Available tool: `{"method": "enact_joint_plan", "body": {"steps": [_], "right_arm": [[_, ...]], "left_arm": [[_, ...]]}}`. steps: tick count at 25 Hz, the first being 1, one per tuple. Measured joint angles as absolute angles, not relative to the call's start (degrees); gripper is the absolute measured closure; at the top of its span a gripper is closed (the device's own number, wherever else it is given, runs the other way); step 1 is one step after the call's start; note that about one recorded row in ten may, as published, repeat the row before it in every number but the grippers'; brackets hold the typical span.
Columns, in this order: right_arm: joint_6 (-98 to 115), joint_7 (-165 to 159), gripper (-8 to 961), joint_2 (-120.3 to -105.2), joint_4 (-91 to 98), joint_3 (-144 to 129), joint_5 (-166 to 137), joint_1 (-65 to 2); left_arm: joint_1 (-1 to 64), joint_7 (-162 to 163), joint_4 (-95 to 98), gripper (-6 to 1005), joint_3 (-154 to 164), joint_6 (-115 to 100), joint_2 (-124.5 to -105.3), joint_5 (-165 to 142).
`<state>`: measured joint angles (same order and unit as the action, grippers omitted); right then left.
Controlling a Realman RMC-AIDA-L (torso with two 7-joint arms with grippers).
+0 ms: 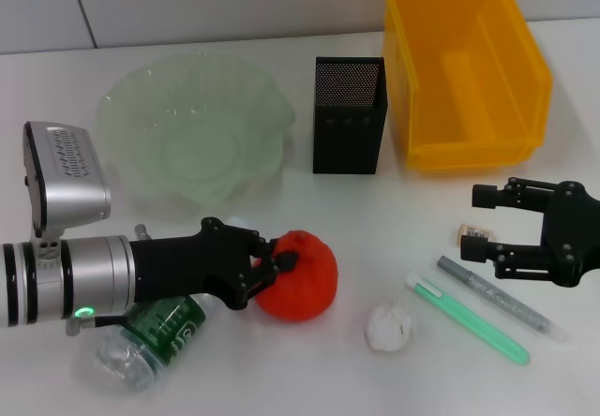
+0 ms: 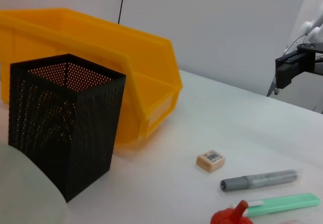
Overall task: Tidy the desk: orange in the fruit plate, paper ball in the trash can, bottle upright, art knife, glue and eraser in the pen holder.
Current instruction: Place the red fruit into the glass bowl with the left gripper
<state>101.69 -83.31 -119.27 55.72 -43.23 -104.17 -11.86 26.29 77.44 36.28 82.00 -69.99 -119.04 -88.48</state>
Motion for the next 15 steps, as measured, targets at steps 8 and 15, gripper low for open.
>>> {"method": "enact_joint_plan", "body": {"steps": [8,15], "right_arm": [[101.7,-83.3,183,-119.27,55.5,-42.11,-104.07,-11.54],[101.7,-82.04,183,-119.2,53.11,-40.17,-104.05,-11.83]], "left_arm": [[26.06,77.65,37.15,903,82.51,-75.42,-119.0,-86.88],[26.14,77.42,38.32,931,82.53,-80.15,-119.0,-85.54]]}}
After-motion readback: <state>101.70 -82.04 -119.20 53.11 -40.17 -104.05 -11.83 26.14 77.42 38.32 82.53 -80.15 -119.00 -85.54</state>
